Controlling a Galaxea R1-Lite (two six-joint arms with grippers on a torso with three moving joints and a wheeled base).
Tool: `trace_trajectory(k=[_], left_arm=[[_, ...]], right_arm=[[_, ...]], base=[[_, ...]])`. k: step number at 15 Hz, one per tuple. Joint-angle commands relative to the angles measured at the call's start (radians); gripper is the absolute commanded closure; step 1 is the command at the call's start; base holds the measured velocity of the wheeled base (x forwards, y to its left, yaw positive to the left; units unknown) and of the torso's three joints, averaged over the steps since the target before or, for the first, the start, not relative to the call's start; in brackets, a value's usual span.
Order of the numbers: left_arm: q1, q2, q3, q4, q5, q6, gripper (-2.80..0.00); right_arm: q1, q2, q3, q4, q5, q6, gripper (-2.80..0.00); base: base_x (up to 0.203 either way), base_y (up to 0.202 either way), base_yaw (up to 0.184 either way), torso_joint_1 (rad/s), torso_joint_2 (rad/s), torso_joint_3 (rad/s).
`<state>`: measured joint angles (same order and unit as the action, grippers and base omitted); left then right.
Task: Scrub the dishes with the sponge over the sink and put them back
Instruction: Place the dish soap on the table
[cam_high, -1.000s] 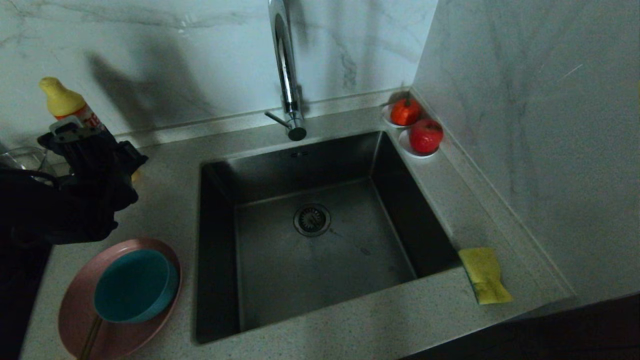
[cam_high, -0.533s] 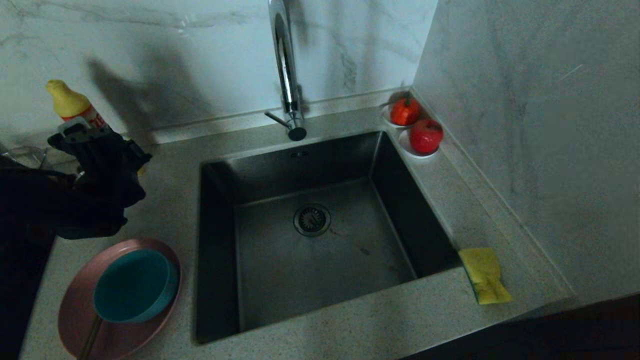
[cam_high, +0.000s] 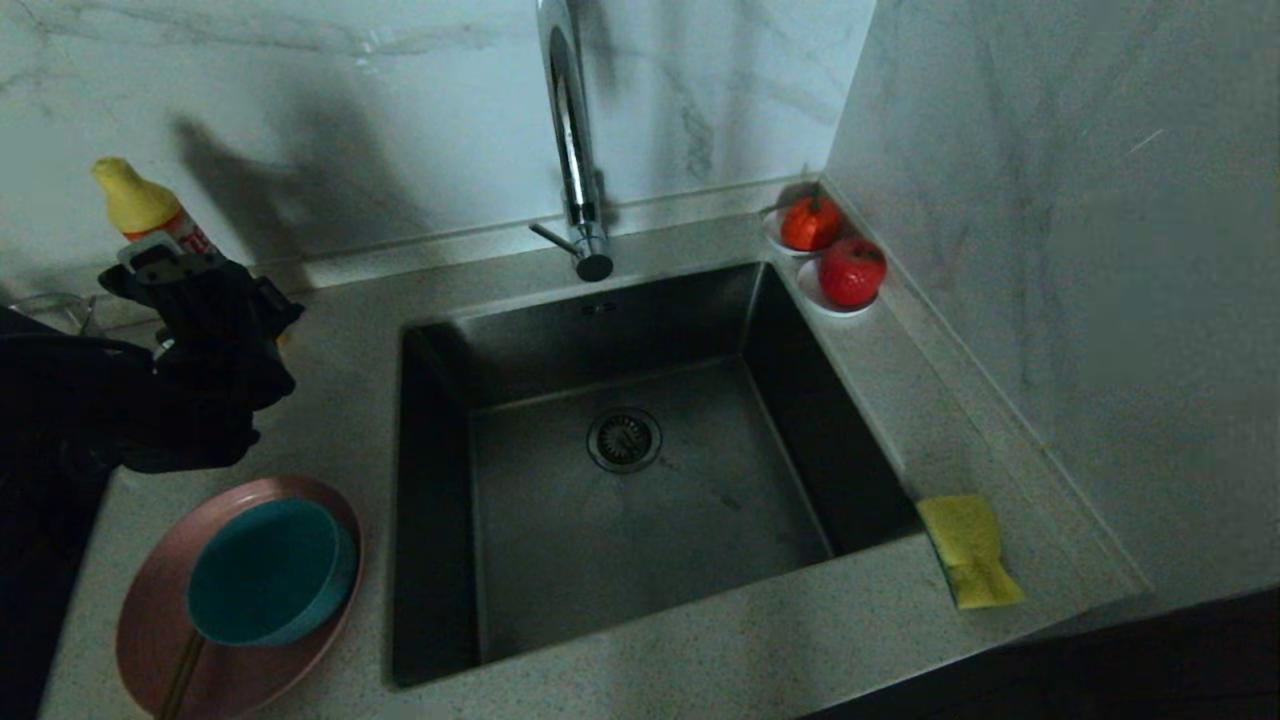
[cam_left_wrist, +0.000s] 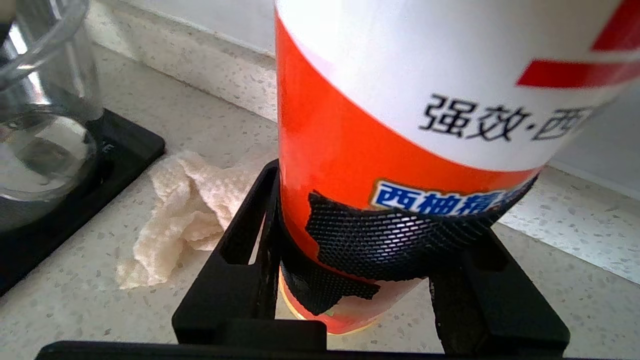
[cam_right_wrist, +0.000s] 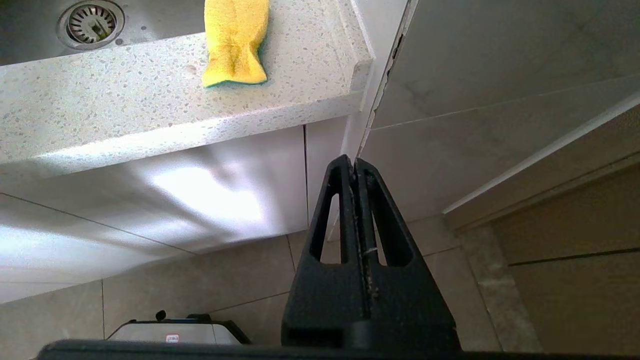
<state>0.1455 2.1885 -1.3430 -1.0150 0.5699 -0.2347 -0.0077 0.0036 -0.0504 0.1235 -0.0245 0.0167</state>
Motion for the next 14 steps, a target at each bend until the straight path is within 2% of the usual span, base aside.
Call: trace_trajectory(k=[1, 8, 14], left_arm=[[0.0, -0.01, -0.004, 0.012, 0.013, -0.003, -2.8], [0.0, -0.037, -0.005, 0.018, 0.014, -0.02, -2.8], [-0.005, -0.173, -0.003, 0.049, 0.013, -0.005, -2.8]], right_arm=[[0.0, -0.001, 0.0, 0.001, 0.0, 0.0, 0.0], [0.0, -0.001, 0.0, -0.001, 0.0, 0.0, 0.0], [0.0, -0.001, 0.0, 0.001, 0.0, 0.0, 0.0]], base=[[0.0, 0.0, 0.0, 0.0, 0.0, 0.0], [0.0, 0.0, 0.0, 0.0, 0.0, 0.0], [0.0, 0.0, 0.0, 0.0, 0.0, 0.0]])
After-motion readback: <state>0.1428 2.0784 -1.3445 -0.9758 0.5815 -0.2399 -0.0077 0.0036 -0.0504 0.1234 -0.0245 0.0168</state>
